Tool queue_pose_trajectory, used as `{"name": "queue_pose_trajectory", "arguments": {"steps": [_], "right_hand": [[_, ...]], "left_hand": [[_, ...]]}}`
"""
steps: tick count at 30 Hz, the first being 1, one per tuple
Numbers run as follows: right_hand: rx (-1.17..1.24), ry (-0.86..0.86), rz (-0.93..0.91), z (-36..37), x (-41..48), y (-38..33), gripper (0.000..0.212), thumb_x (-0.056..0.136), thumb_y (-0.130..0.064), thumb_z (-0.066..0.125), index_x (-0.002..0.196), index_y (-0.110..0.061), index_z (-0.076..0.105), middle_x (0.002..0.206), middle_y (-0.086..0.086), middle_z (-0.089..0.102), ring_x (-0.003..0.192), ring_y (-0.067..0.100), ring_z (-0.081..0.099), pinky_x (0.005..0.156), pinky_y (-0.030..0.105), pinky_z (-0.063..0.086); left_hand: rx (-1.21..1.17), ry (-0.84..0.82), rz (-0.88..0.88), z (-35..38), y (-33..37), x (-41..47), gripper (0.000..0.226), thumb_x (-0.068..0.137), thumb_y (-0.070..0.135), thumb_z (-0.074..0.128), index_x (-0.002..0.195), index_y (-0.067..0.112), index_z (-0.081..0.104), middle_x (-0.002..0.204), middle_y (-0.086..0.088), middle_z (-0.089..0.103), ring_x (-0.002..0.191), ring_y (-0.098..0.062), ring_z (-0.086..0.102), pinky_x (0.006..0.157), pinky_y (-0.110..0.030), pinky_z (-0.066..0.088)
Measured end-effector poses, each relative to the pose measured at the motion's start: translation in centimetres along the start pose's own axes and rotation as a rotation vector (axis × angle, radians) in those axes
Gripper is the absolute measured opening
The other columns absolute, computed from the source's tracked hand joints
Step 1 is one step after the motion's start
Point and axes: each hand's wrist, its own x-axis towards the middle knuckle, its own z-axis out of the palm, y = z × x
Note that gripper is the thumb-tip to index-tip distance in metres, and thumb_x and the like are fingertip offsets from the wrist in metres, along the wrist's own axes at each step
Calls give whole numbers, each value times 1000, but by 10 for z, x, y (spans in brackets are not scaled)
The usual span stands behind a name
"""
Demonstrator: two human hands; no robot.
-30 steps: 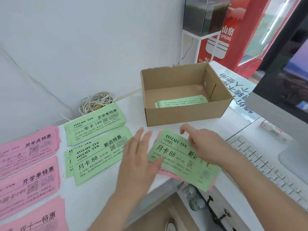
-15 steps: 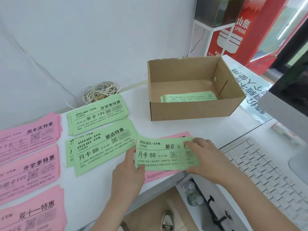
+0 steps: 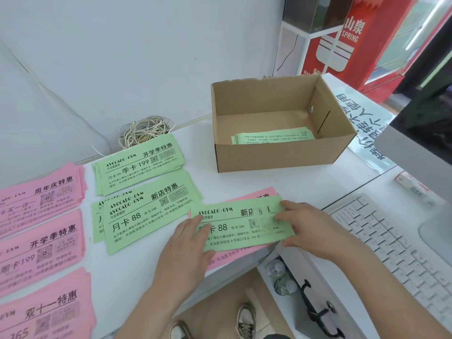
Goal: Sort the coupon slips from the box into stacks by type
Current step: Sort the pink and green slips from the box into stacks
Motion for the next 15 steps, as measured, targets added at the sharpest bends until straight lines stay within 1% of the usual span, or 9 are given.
{"name": "queue_pose_trajectory", "arguments": {"steps": [1,2,4,6,8,11,13,14,15], "right_hand": [[24,-3,8,-2,0,1,64,83,-35,71,142,-31,45,156,-5,28,132,15,38,109,29,33],[63,4,14,-4,1,3,61,83,-34,72,139,-29,49,151,-4,36,122,14,47,105,30,38],[186,43,21,-6,0,6,51,83,-31,73,131,-25,58,131,-6,56,98,11,57,93,30,46],[344,112,40,-4,-2,8,41,83,-27,73,123,-22,64,117,-11,63,94,7,59,90,28,49],[420,215,53,1,-3,9,34,84,-27,72,118,-23,68,111,-11,67,93,6,61,87,26,50],[548,323,121,11,-5,8,27,85,-30,70,112,-28,69,91,-17,67,83,-2,62,72,13,46],[663,359,159,16,-5,8,27,86,-32,69,113,-28,68,92,-19,67,85,-6,61,69,7,42],[732,366,172,18,-5,8,30,87,-33,68,116,-25,68,97,-18,69,89,-4,62,73,9,44],[804,366,183,19,-5,8,34,87,-33,67,118,-21,67,103,-14,70,94,-1,63,79,15,47]], "left_hand": [[35,-24,35,-1,-1,2,60,56,30,89,109,13,67,117,-8,65,103,-27,64,76,-37,57],[64,-44,59,-1,-2,3,57,53,31,91,104,14,69,113,-7,67,97,-25,67,69,-33,58],[136,-82,113,-1,-2,5,56,49,26,93,99,13,71,105,-8,70,90,-23,69,60,-29,58],[196,-93,176,-1,-3,5,55,50,28,92,98,11,72,103,-11,71,88,-23,70,56,-29,57],[219,-80,219,-4,0,6,53,55,41,88,96,13,72,100,-11,71,84,-23,71,49,-29,55],[250,-102,247,-11,3,12,42,55,47,84,82,19,70,80,-1,68,59,-17,65,36,-24,44],[253,-138,249,-17,4,18,34,62,46,82,77,20,65,72,4,60,51,-15,59,36,-24,41],[232,-183,240,-19,3,20,31,72,47,75,81,20,64,76,4,59,57,-17,61,42,-27,45],[196,-222,216,-20,2,22,32,82,50,64,91,20,63,85,4,60,68,-20,64,54,-30,49]]}}
